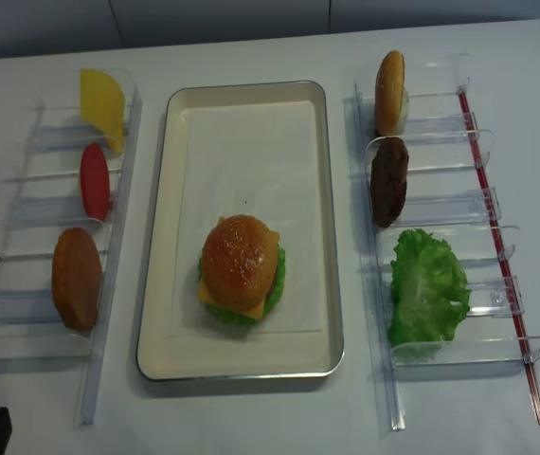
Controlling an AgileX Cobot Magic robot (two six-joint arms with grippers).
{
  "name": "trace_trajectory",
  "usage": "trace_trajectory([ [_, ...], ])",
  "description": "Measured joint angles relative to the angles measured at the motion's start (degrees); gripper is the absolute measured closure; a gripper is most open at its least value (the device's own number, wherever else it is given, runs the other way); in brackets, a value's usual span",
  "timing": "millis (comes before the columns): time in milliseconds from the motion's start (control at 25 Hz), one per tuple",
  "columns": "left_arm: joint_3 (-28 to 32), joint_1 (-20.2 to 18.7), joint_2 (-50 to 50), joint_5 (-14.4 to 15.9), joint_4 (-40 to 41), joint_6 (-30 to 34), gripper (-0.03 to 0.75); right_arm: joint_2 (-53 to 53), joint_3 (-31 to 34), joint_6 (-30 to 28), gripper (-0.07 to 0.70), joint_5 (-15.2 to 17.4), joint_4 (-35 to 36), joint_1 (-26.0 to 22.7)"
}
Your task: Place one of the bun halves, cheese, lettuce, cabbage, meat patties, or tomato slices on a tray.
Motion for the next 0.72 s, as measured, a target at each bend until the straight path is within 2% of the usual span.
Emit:
trace_trajectory([
  [400,0.00,0.00,0.00,0.00,0.00,0.00,0.260,0.00,0.00,0.00,0.617,0.00,0.00,0.00],
  [480,0.00,0.00,0.00,0.00,0.00,0.00,0.260,0.00,0.00,0.00,0.584,0.00,0.00,0.00],
  [520,0.00,0.00,0.00,0.00,0.00,0.00,0.259,0.00,0.00,0.00,0.527,0.00,0.43,0.00],
  [560,0.00,0.00,0.00,0.00,0.00,0.00,0.259,0.00,0.00,0.00,0.527,0.00,0.43,0.00],
  [600,0.00,0.00,0.00,0.00,0.00,0.00,0.259,0.00,0.00,0.00,0.496,0.00,0.43,0.00],
  [720,0.00,0.00,0.00,0.00,0.00,0.00,0.259,0.00,0.00,0.00,0.359,0.00,0.43,0.00],
])
